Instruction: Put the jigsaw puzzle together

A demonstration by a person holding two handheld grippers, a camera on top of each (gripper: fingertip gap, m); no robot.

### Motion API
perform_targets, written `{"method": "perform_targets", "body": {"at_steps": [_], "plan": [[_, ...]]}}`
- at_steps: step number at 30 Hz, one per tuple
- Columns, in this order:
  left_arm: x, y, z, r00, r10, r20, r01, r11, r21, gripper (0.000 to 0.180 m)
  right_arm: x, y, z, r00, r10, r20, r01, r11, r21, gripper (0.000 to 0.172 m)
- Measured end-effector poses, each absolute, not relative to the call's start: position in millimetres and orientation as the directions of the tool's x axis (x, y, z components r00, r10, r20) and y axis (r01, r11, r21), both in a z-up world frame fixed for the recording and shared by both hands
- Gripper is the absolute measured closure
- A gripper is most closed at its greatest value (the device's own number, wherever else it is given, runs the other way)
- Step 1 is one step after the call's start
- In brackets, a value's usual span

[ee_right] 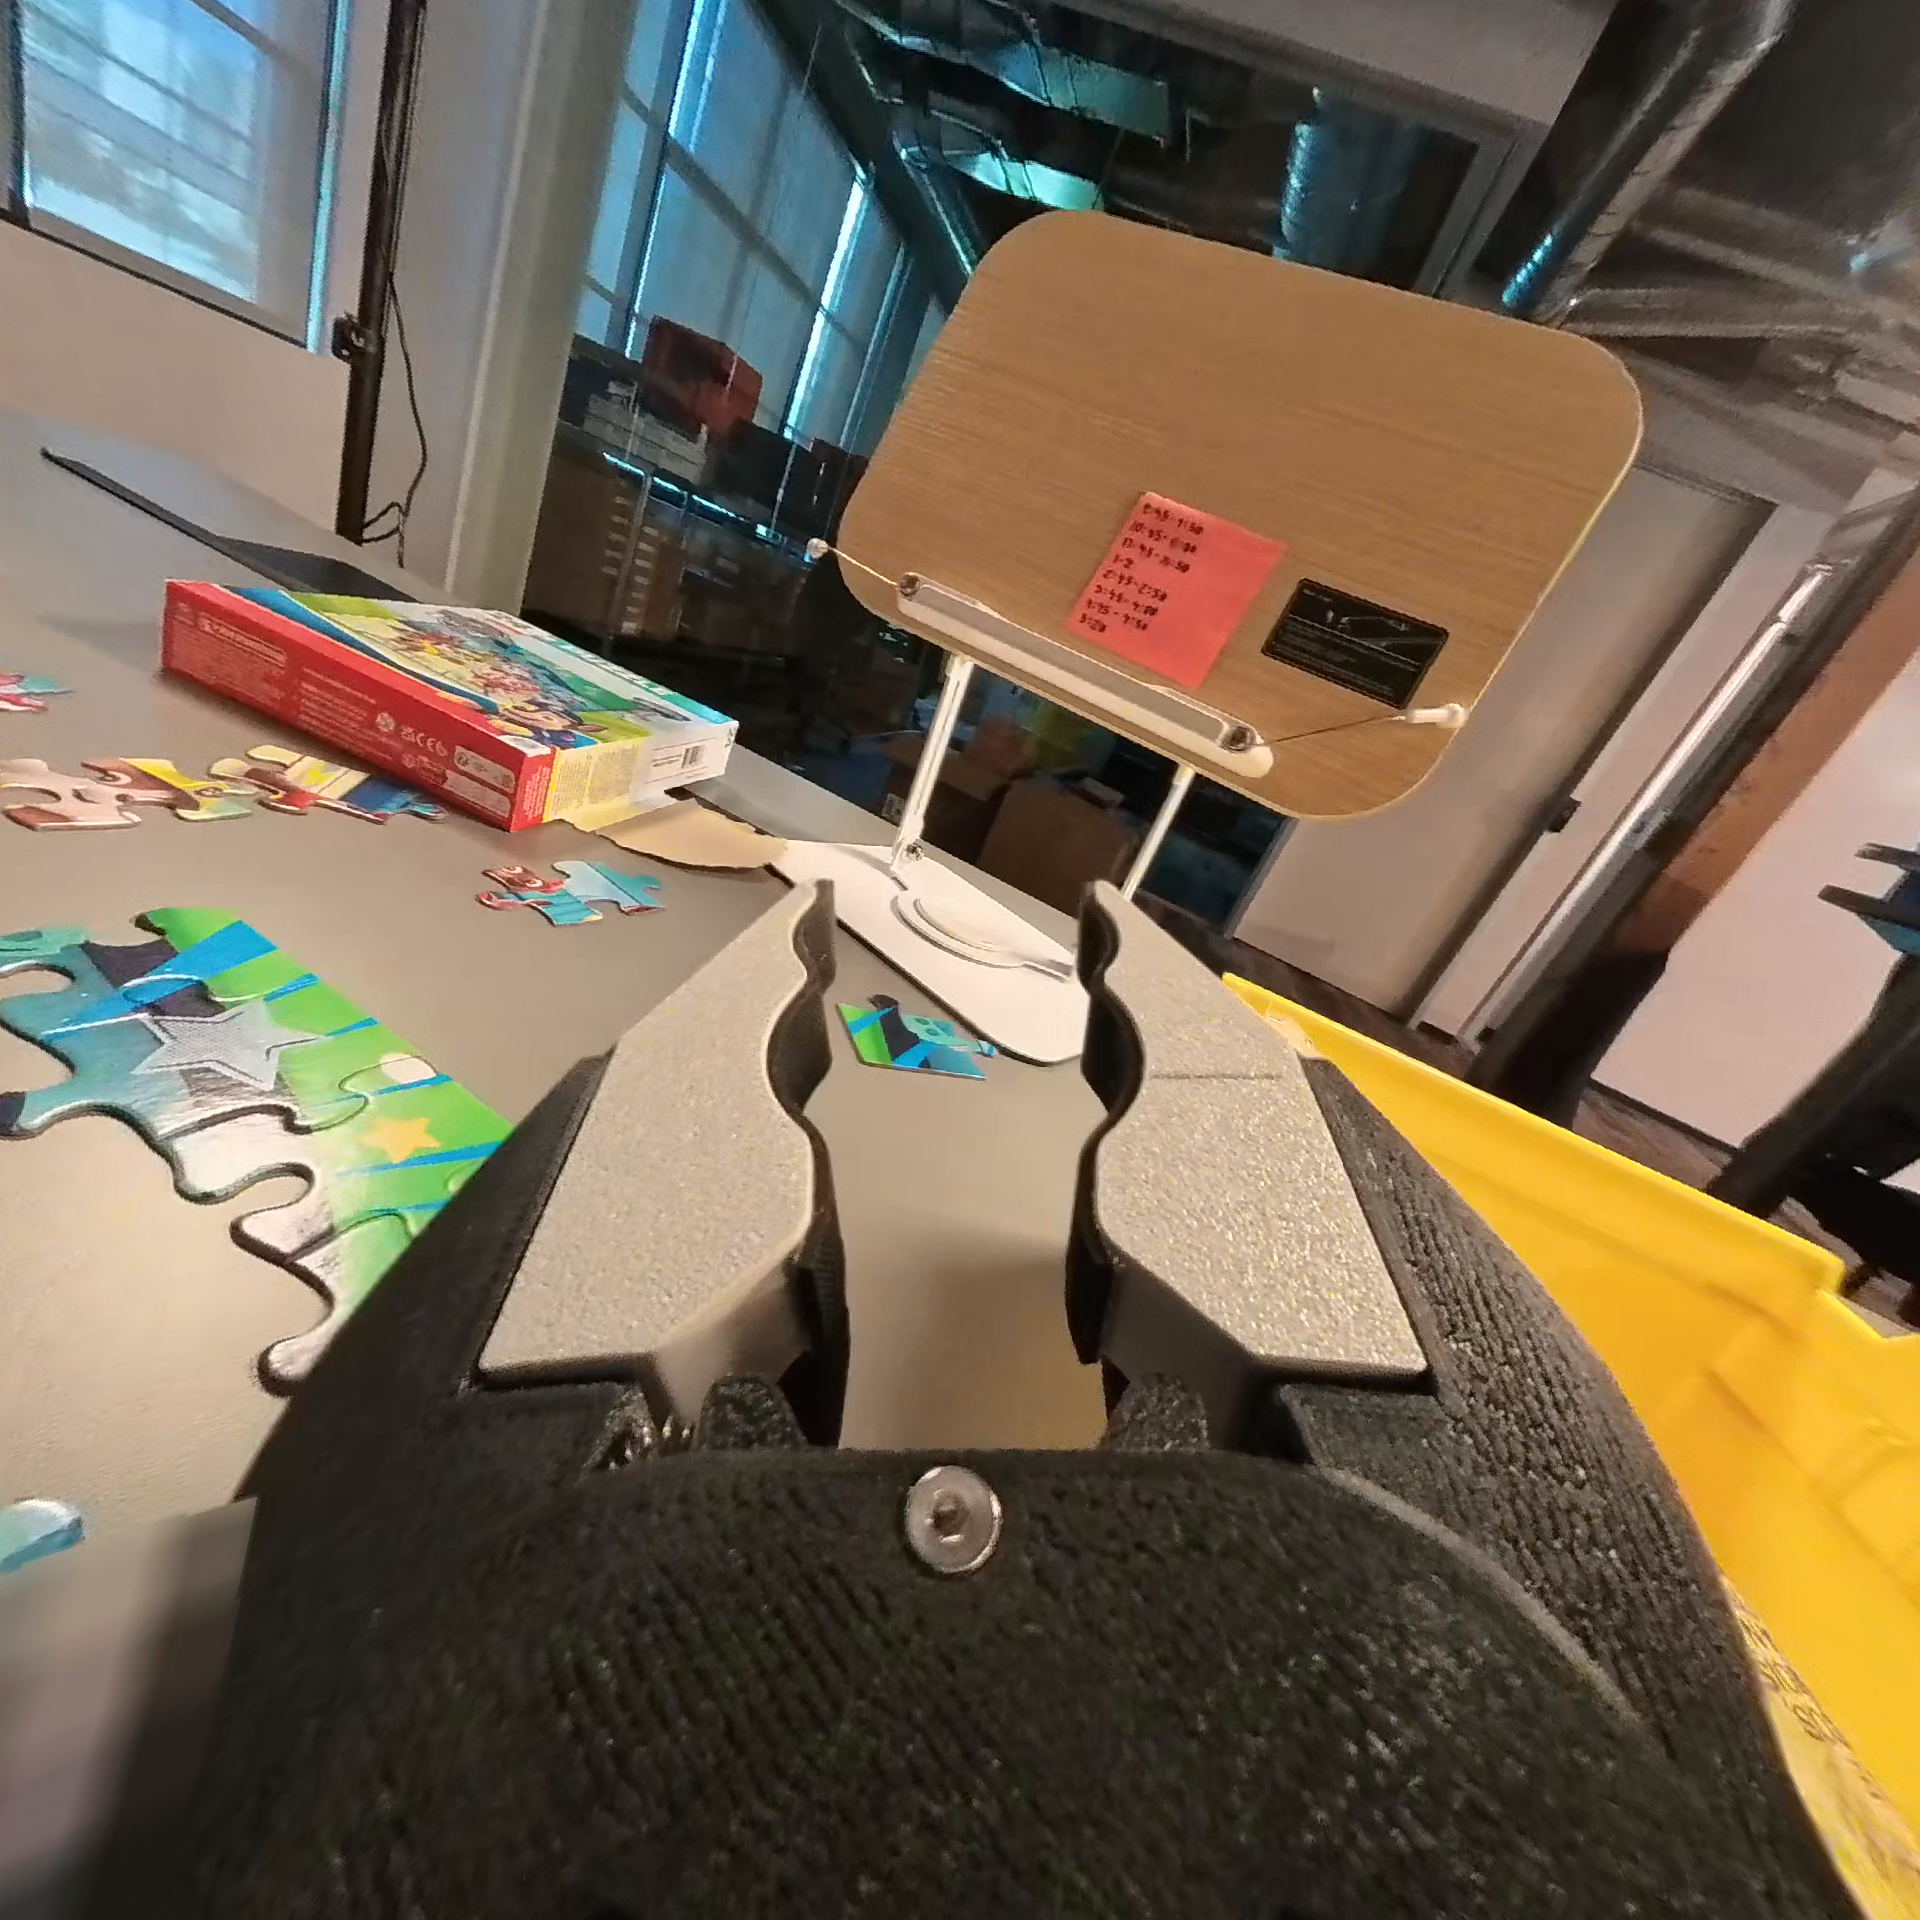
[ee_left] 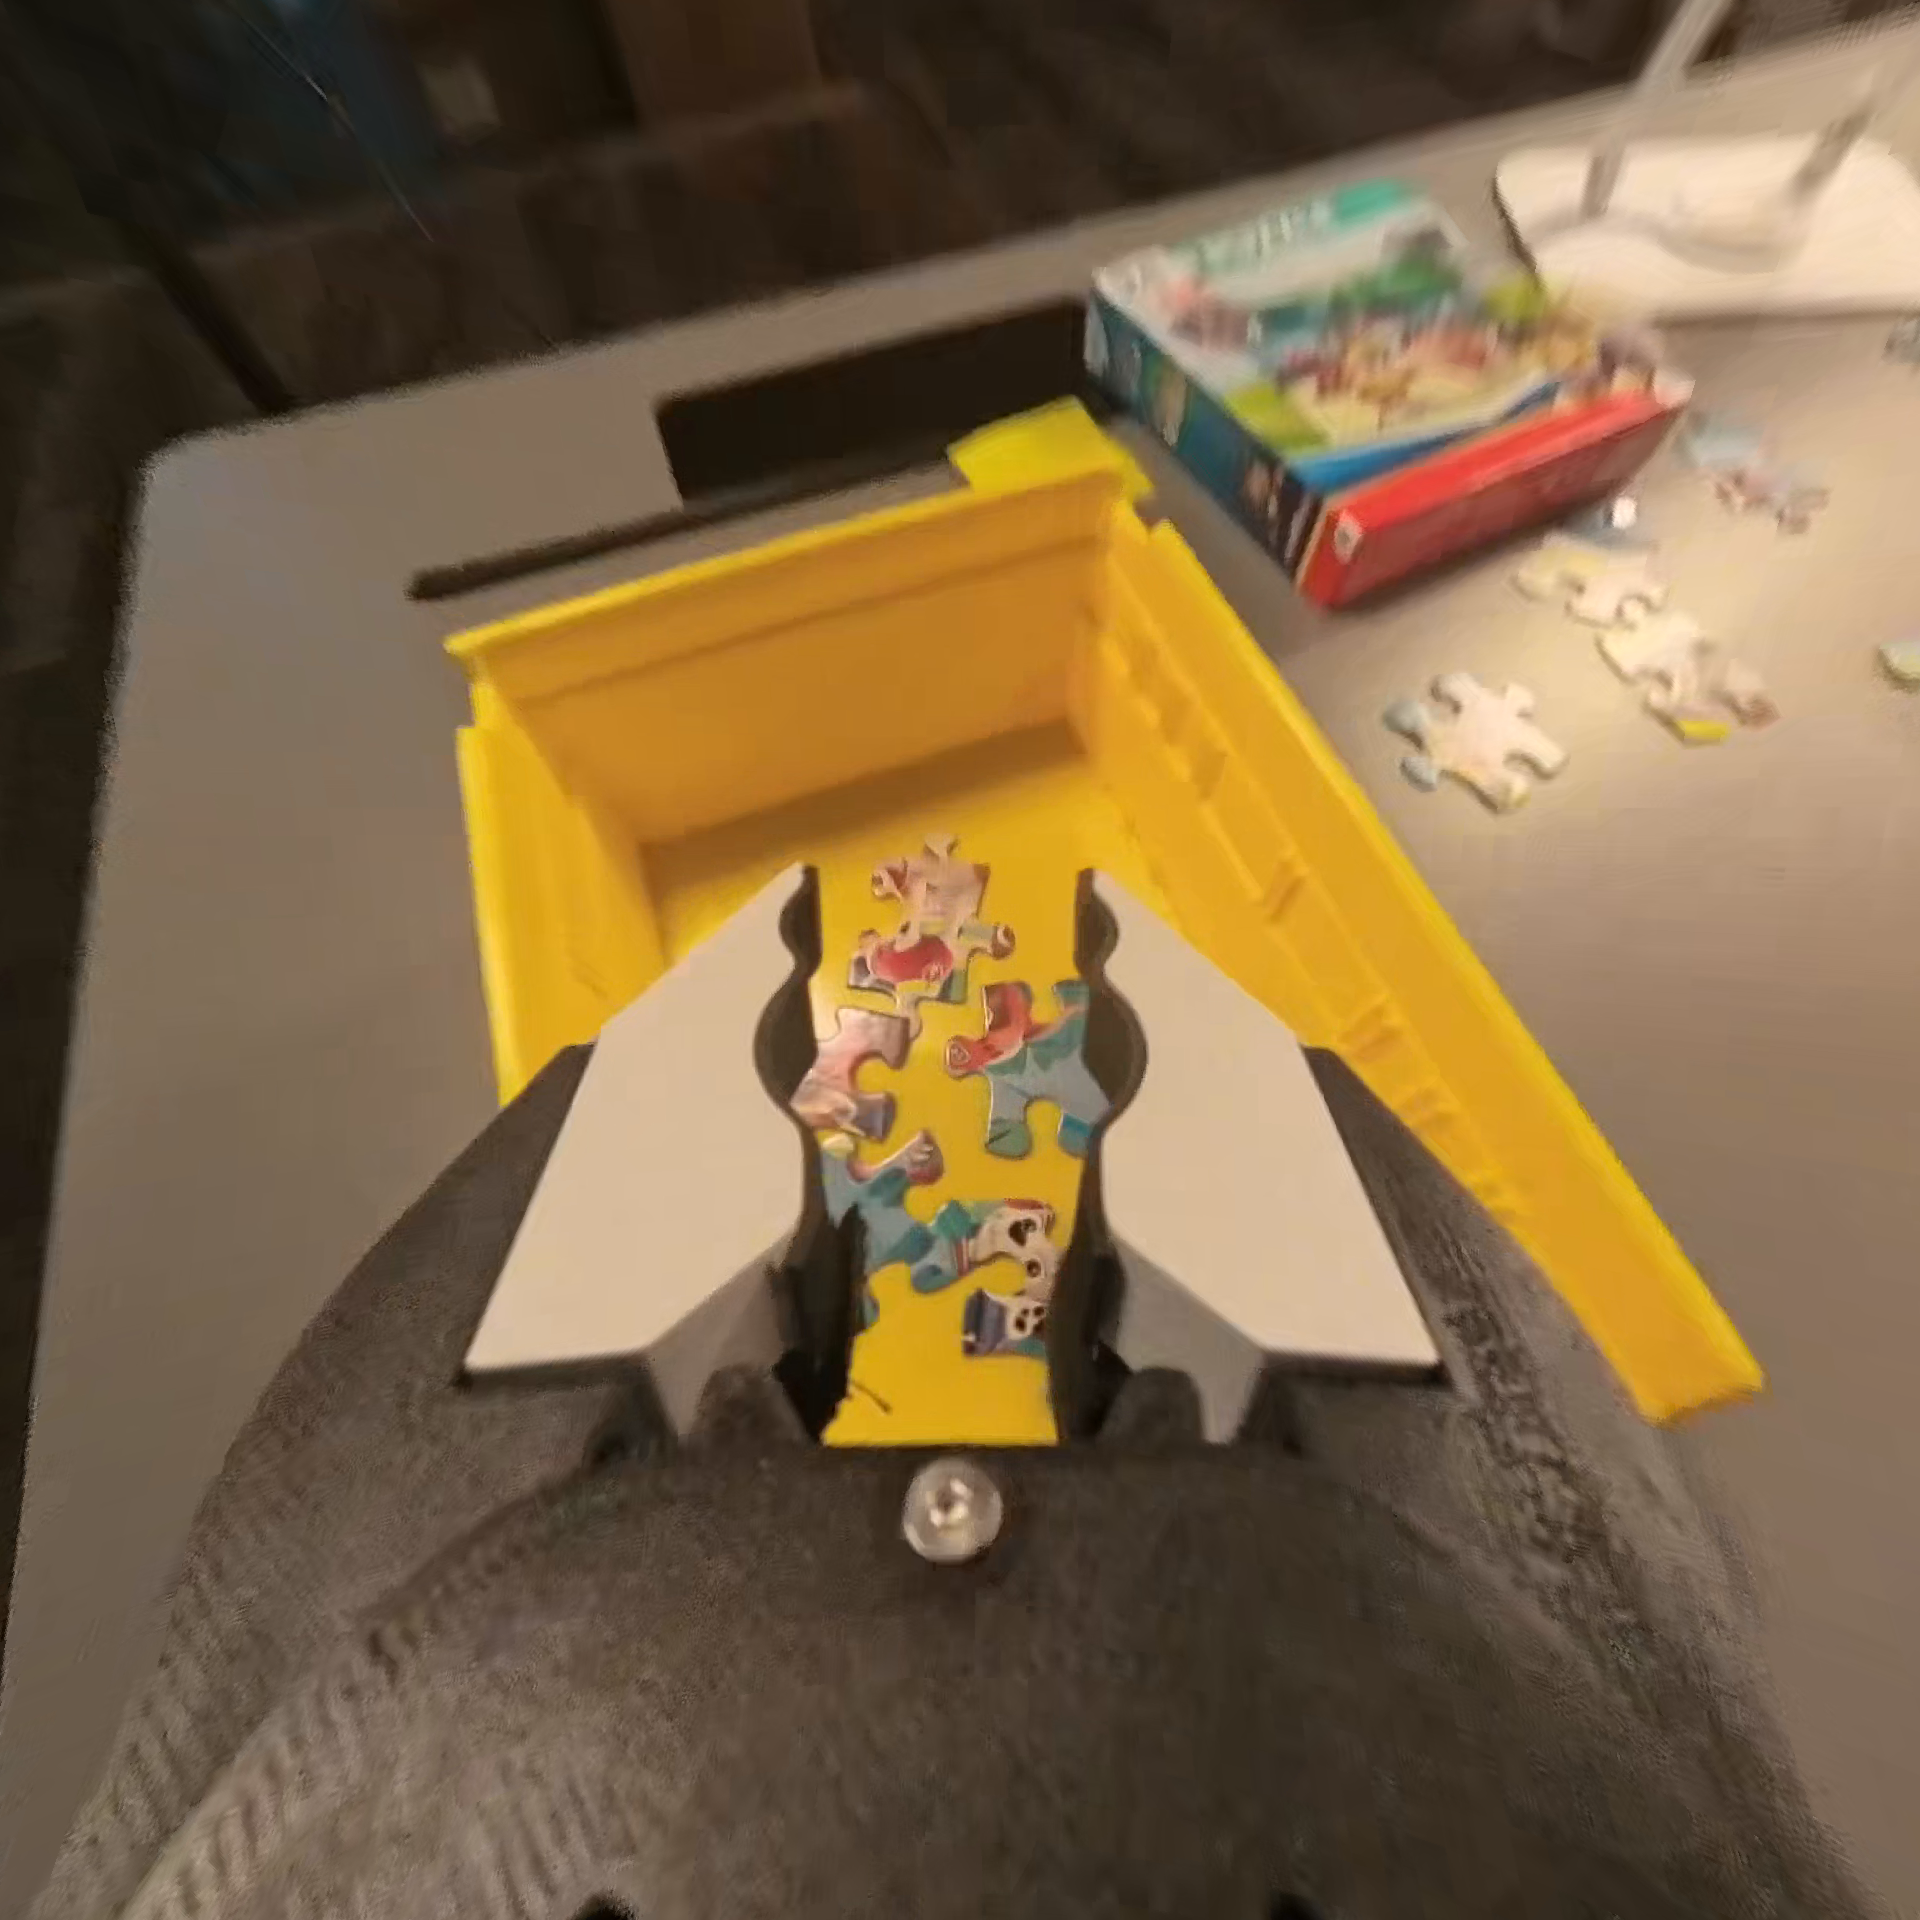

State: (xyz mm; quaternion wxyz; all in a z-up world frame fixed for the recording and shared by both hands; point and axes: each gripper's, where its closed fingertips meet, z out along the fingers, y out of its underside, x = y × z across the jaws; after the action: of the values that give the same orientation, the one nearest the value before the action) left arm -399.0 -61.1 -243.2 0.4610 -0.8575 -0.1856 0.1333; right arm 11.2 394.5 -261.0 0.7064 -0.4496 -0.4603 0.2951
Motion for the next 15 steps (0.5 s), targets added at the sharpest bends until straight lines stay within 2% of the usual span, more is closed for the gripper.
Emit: {"method": "perform_targets", "body": {"at_steps": [4,7,9,12,15], "plan": [[-408.6,-51.9,-291.3,0.947,0.322,-0.011,0.245,-0.741,-0.626,0.122,10.4,399.0,-263.9,0.428,0.807,0.407,0.038,0.434,-0.9,0.126],[-398.7,-70.4,-335.3,0.973,0.227,0.029,0.224,-0.917,-0.33,0.122,11.2,400.8,-265.2,0.442,0.796,0.414,0.056,0.436,-0.898,0.127],[-394.0,-83.3,-354.6,0.986,0.165,0.033,0.168,-0.969,-0.181,0.122,11.8,402.0,-265.6,0.45,0.791,0.414,0.062,0.435,-0.898,0.128],[-384.9,-93.0,-368.1,0.996,0.076,0.054,0.079,-0.995,-0.062,0.127,11.3,405.2,-268.0,0.464,0.775,0.429,0.092,0.44,-0.893,0.129],[-378.7,-89.3,-369.5,0.999,-0.034,0.028,-0.032,-0.997,-0.072,0.134,9.8,407.8,-270.7,0.471,0.762,0.444,0.122,0.443,-0.888,0.129]]}}
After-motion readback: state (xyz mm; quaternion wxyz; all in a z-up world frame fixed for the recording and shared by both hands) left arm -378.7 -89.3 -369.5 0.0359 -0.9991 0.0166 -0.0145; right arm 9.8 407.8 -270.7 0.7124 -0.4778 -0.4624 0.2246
